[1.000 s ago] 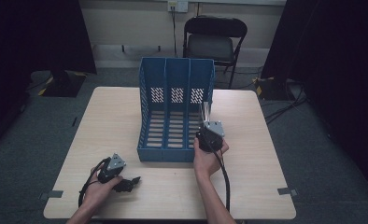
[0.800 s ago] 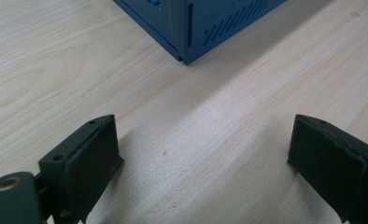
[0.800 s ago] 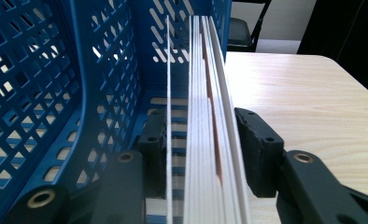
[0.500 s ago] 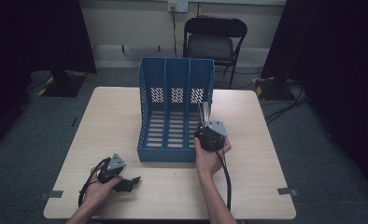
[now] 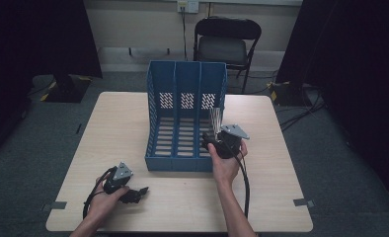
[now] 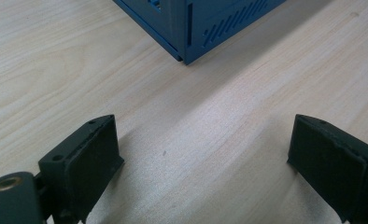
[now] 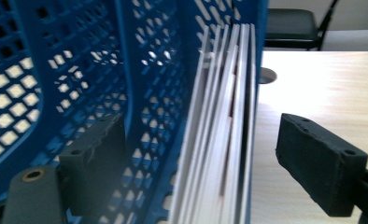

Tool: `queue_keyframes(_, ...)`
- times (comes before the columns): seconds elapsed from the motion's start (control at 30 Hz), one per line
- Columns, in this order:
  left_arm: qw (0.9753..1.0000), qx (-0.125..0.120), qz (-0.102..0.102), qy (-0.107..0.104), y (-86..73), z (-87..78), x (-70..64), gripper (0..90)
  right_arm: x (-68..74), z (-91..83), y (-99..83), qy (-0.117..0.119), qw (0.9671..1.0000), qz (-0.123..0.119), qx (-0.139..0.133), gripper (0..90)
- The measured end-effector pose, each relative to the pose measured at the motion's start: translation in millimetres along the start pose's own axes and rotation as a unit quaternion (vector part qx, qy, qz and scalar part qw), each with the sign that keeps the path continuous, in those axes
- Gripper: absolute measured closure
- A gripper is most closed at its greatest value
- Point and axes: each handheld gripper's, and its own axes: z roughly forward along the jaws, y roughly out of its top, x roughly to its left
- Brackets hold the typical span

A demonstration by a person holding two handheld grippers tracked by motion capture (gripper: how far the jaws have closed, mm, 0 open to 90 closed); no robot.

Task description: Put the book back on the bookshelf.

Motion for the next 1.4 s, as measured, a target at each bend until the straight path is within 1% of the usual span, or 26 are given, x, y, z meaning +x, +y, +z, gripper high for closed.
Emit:
queue_keyframes(0.03,1.0,0.0,0.0,0.0,0.0,0.0,0.0,8.2,0.0,0.0,0.0,0.0,1.0,0.0,0.0,15.7)
queue_keyframes(0.07,1.0,0.0,0.0,0.0,0.0,0.0,0.0,8.2,0.5,-2.0,1.8,0.009,1.0,-0.001,0.0,15.6)
queue_keyframes(0.17,1.0,0.0,0.0,0.0,0.0,0.0,0.0,8.2,0.6,-3.8,3.3,0.016,0.9999,-0.002,0.0,15.1)
queue_keyframes(0.23,1.0,0.0,0.0,0.0,0.0,0.0,0.0,8.2,-1.5,-5.5,4.3,0.035,0.9994,-0.001,0.001,14.8)
queue_keyframes(0.27,1.0,0.0,0.0,0.0,0.0,0.0,0.0,8.2,-3.4,-7.3,4.7,0.045,0.999,-0.007,0.004,14.9)
queue_keyframes(0.3,1.0,0.0,0.0,0.0,0.0,0.0,0.0,8.2,-3.4,-7.3,4.7,0.045,0.999,-0.007,0.004,14.9)
queue_keyframes(0.33,1.0,0.0,0.0,0.0,0.0,0.0,0.0,8.2,-4.6,-10.4,4.3,0.056,0.9983,-0.01,0.012,14.6)
queue_keyframes(0.37,1.0,0.0,0.0,0.0,0.0,0.0,0.0,8.2,-4.6,-10.4,4.3,0.056,0.9983,-0.01,0.012,14.6)
queue_keyframes(0.43,1.0,0.0,0.0,0.0,0.0,0.0,0.0,8.2,-7.0,-12.8,4.2,0.074,0.9971,-0.005,0.015,14.6)
queue_keyframes(0.47,1.0,0.0,0.0,0.0,0.0,0.0,0.0,8.2,-8.7,-16.1,4.7,0.086,0.9961,-0.008,0.018,14.5)
queue_keyframes(0.53,1.0,0.0,0.0,0.0,0.0,0.0,0.0,8.2,-10.1,-20.0,5.4,0.099,0.9948,-0.012,0.019,14.5)
queue_keyframes(0.7,1.0,0.0,0.0,0.0,0.0,0.0,0.0,8.2,-17.3,-31.5,6.0,0.12,0.9921,-0.023,0.026,14.5)
queue_keyframes(0.73,1.0,0.0,0.0,0.0,0.0,0.0,0.0,8.2,-17.3,-31.5,6.0,0.12,0.9921,-0.023,0.026,14.5)
queue_keyframes(0.77,1.0,0.001,0.0,0.001,0.0,-0.1,-0.1,8.2,-21.0,-36.1,4.9,0.125,0.9911,-0.032,0.032,14.7)
queue_keyframes(0.8,1.0,0.001,0.0,0.001,0.0,-0.1,-0.1,8.2,-22.5,-38.1,4.2,0.125,0.9909,-0.037,0.034,14.6)
queue_keyframes(0.87,1.0,0.0,0.0,0.0,0.0,0.0,0.1,8.2,-23.6,-40.1,3.5,0.125,0.9906,-0.042,0.038,14.6)
queue_keyframes(0.9,1.0,0.0,0.0,0.0,0.0,0.0,0.0,8.2,-27.1,-44.0,1.3,0.131,0.9896,-0.044,0.041,14.7)
queue_keyframes(0.93,1.0,0.0,0.0,0.0,0.0,0.0,0.0,8.2,-27.1,-44.0,1.3,0.131,0.9896,-0.044,0.041,14.7)
queue_keyframes(0.97,1.0,0.0,0.0,0.0,0.0,0.0,0.1,8.2,-29.5,-45.5,0.1,0.134,0.9891,-0.042,0.042,14.8)
queue_keyframes(1.0,1.0,0.0,0.0,0.0,0.0,0.0,0.1,8.2,-33.4,-49.0,-2.3,0.134,0.9889,-0.042,0.048,14.8)
queue_keyframes(1.03,1.0,0.0,0.0,0.0,0.0,0.0,0.1,8.2,-33.4,-49.0,-2.3,0.134,0.9889,-0.042,0.048,14.8)
queue_keyframes(1.1,1.0,0.0,0.0,0.0,0.0,0.0,0.1,8.2,-39.4,-53.4,-5.1,0.134,0.9886,-0.043,0.054,14.9)
queue_keyframes(1.17,1.0,0.0,0.0,0.0,0.0,0.0,0.1,8.2,-41.0,-54.9,-5.4,0.135,0.9883,-0.046,0.054,14.9)
queue_keyframes(1.2,1.0,0.0,0.0,0.0,0.0,-0.1,0.1,8.2,-44.1,-59.1,-5.7,0.134,0.988,-0.053,0.056,14.9)
queue_keyframes(1.3,1.0,0.0,0.0,0.0,0.0,-0.1,0.1,8.2,-46.9,-62.0,-7.2,0.136,0.9873,-0.057,0.06,14.9)
queue_keyframes(1.4,1.0,0.0,0.0,0.002,0.0,-0.1,-0.1,8.2,-54.6,-66.8,-16.9,0.129,0.9854,-0.072,0.084,15.7)
